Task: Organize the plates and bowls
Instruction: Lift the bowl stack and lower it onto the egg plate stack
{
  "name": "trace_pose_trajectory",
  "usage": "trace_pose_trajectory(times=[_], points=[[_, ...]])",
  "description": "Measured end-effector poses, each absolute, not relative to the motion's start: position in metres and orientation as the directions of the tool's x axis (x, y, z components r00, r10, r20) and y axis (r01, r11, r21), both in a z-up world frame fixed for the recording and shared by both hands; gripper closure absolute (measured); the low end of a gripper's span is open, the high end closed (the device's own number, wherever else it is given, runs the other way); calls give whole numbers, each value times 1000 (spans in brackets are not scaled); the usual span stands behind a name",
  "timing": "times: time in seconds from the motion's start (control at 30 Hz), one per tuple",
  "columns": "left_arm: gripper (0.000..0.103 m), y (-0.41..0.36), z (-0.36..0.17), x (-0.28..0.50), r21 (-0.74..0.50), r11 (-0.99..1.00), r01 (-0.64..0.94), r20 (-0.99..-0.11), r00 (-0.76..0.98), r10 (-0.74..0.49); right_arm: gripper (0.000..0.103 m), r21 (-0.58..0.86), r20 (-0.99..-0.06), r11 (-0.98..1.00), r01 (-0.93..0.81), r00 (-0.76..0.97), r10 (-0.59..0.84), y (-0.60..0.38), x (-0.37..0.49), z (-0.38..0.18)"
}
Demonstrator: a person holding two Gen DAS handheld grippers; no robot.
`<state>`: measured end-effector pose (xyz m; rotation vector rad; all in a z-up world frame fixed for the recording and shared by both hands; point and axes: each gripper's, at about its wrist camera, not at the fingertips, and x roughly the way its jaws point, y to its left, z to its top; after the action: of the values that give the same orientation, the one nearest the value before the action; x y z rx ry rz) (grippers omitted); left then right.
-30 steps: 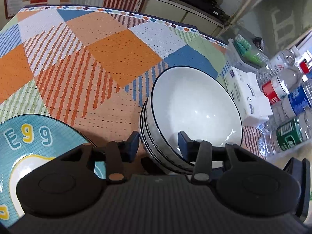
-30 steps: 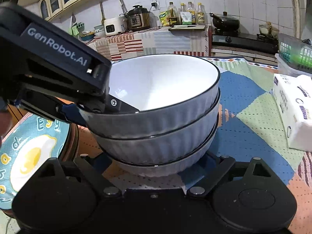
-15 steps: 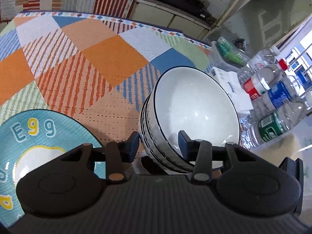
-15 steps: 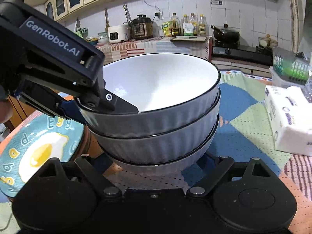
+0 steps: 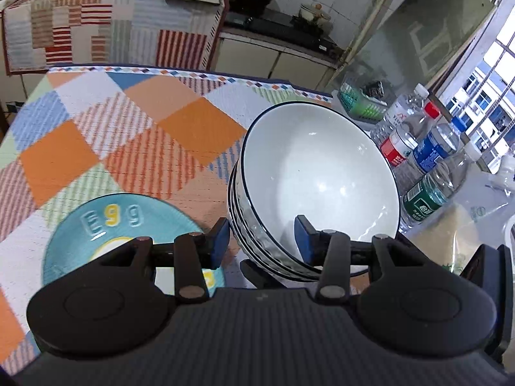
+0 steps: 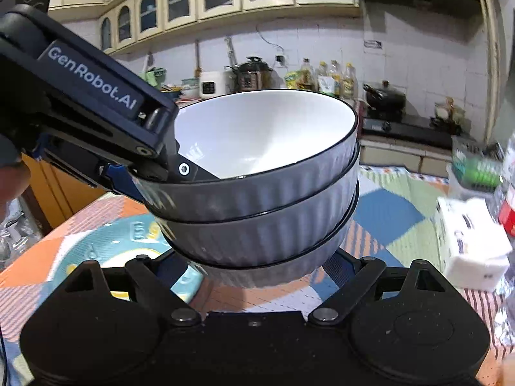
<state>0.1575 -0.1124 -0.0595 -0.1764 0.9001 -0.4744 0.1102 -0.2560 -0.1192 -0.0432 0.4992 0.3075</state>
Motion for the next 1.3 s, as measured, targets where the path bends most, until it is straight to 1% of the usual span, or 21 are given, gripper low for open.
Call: trace_pose_trajectory(times=[0.23, 0.37, 0.47, 0.77, 0.93, 1.3], points=[[61, -70, -47, 135, -360, 883, 301, -679, 566, -469, 11, 17, -454, 933, -360, 828, 329, -227, 101, -109], [59, -45, -46, 131, -376, 889, 261, -680, 574, -456, 11, 26, -444, 915, -402, 816, 370, -212, 102, -110], [59, -33, -49, 128, -358, 900, 248, -687, 584, -433, 11, 38, -450, 902, -430, 799, 399, -200, 105, -112], [59, -12, -76, 129, -314, 929, 196, -728, 578, -368, 11, 68, -496, 867, -494, 737, 459, -177, 115, -135], [59, -9, -91, 131, -302, 937, 177, -754, 558, -348, 11, 115, -534, 862, -494, 701, 473, -172, 120, -149], [59, -11, -110, 134, -276, 948, 156, -783, 536, -316, 11, 160, -593, 861, -482, 651, 474, -166, 121, -164]])
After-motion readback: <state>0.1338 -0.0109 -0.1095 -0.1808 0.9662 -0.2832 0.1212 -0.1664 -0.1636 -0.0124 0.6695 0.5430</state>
